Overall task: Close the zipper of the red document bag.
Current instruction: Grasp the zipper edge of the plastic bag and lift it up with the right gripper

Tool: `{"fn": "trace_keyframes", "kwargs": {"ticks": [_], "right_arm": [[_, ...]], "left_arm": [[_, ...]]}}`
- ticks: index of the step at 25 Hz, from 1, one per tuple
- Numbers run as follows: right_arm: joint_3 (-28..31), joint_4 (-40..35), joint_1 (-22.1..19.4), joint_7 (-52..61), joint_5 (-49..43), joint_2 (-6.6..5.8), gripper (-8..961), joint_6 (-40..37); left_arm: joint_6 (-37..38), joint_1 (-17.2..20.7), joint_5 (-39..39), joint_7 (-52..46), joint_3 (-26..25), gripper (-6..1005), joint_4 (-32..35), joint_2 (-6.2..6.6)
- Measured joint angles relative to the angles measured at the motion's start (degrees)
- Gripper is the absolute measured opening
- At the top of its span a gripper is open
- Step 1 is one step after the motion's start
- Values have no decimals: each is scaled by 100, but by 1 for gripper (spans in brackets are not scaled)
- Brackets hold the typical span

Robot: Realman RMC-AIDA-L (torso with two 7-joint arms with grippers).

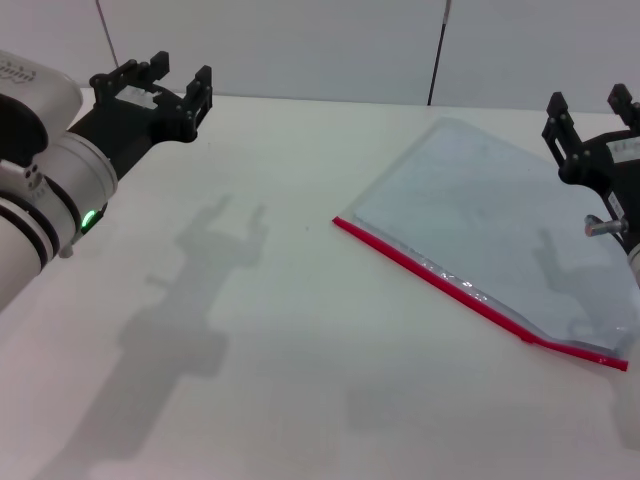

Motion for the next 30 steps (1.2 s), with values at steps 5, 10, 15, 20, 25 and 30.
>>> {"fn": "trace_keyframes", "kwargs": {"ticks": [5,10,15,20,25,30], "right_arm": [[0,14,4,0,0,0,668,0],[0,23,12,0,0,0,668,0],[2,26,15,0,1,0,667,-24],[190,-160,42,0,-12,-19,667,-785],[650,-1075,-107,-497,-68,-179,666,-2737],[1346,-2134,-452,-1298,-68,-192,666,-4584]], "left_arm": [[5,-3,2,0,0,486,1,-2],[18,-4,2,1,14,485,-1,-4],[24,-11,2,5,16,483,-5,-9],[37,-3,-4,16,-25,481,-58,15],[185,-65,-22,-7,11,480,-84,119],[220,-76,-25,-14,-9,480,-81,121]]}}
